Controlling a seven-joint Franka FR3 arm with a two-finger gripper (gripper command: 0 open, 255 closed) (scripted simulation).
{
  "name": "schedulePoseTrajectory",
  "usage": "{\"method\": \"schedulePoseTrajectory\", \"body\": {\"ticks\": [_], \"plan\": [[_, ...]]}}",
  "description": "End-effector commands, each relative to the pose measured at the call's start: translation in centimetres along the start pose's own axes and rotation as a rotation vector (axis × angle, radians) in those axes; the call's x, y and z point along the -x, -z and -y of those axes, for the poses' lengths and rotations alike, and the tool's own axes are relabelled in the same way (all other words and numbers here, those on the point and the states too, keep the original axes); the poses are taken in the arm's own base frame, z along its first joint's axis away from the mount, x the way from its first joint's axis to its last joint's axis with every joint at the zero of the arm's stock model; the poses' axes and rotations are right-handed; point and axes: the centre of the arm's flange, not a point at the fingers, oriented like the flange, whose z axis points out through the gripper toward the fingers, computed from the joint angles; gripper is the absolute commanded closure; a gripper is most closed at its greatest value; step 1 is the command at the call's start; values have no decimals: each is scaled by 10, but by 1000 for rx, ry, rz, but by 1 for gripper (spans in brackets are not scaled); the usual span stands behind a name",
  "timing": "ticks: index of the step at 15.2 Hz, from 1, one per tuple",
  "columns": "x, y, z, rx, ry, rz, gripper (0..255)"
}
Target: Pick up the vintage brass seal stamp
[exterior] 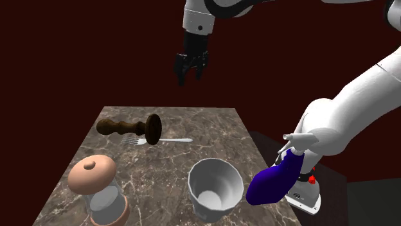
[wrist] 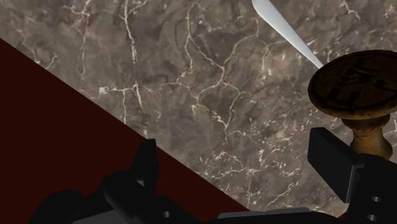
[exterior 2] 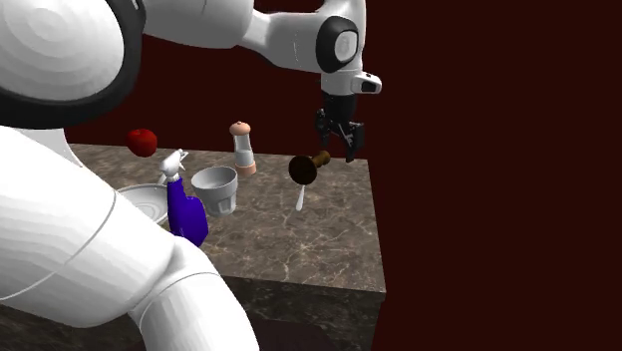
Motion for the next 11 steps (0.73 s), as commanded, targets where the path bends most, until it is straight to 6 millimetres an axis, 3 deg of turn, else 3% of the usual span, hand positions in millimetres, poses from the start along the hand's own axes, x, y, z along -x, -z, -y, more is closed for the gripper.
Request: {"method": "schedulePoseTrajectory", "body": {"ticks": [1,11], "plan": [[-11,-12,23,1,-1,8,0],[-68,-71,133,14,-1,48,0]]}}
